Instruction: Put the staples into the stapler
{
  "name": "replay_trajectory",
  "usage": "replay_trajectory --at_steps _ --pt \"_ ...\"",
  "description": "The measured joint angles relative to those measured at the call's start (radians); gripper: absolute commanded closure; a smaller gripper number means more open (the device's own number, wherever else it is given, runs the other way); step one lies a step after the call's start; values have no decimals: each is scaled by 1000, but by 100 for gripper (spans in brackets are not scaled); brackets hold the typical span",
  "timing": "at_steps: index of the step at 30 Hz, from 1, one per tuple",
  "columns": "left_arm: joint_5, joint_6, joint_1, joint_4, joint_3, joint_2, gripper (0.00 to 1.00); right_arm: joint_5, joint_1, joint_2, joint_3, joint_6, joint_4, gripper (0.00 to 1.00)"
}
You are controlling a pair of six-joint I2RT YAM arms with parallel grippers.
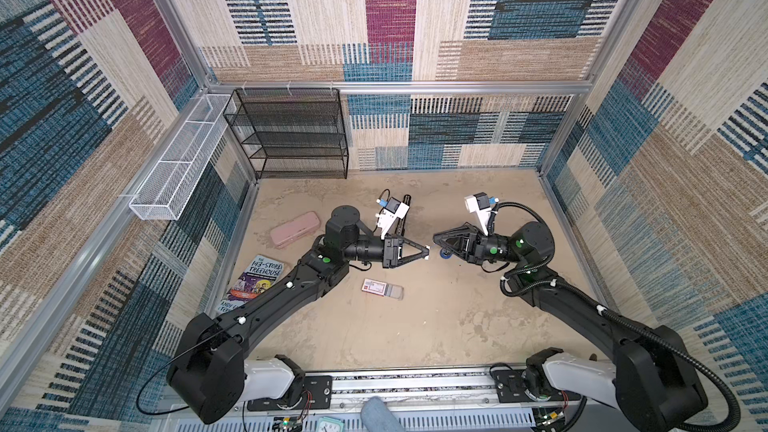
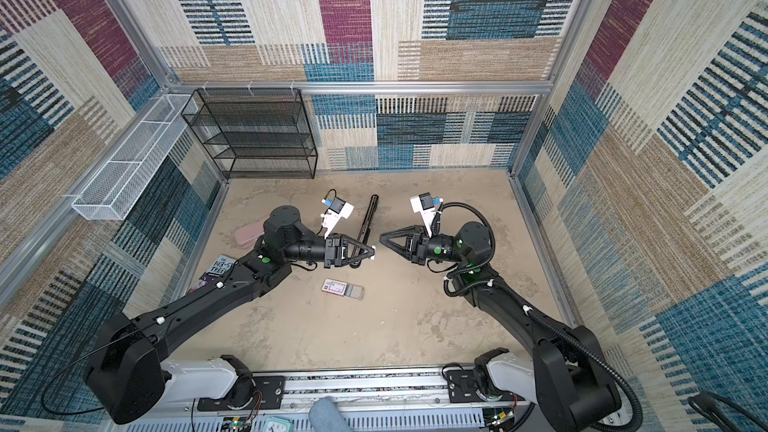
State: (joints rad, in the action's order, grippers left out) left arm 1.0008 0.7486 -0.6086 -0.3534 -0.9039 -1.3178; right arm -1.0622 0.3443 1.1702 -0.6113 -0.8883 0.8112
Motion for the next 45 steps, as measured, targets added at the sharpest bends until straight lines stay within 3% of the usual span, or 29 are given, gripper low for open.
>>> replay_trajectory --at_steps 4,9,17,22,26,35,39,45 --pt "-2 -1 0 4 2 -4 100 27 -15 -34 2 51 -89 80" --pt "-65 -85 0 166 -53 -55 100 97 -31 -68 23 176 -292 80" --pt "-303 -321 -85 584 -223 -262 100 309 -32 -58 100 375 -631 79" --pt "-472 -428 -146 795 -330 -445 100 427 -32 -3 147 424 -738 79" --pt "-583 -460 -159 904 -338 -509 100 522 -31 42 161 442 -800 77" --pt "-712 -475 -206 1009 -417 -646 100 633 -27 127 157 447 -844 71" --pt "-724 -479 -225 1017 -447 -674 86 650 -24 118 153 447 -854 69" --pt "-735 -479 -237 1015 -449 -668 76 653 -23 101 152 443 -858 69"
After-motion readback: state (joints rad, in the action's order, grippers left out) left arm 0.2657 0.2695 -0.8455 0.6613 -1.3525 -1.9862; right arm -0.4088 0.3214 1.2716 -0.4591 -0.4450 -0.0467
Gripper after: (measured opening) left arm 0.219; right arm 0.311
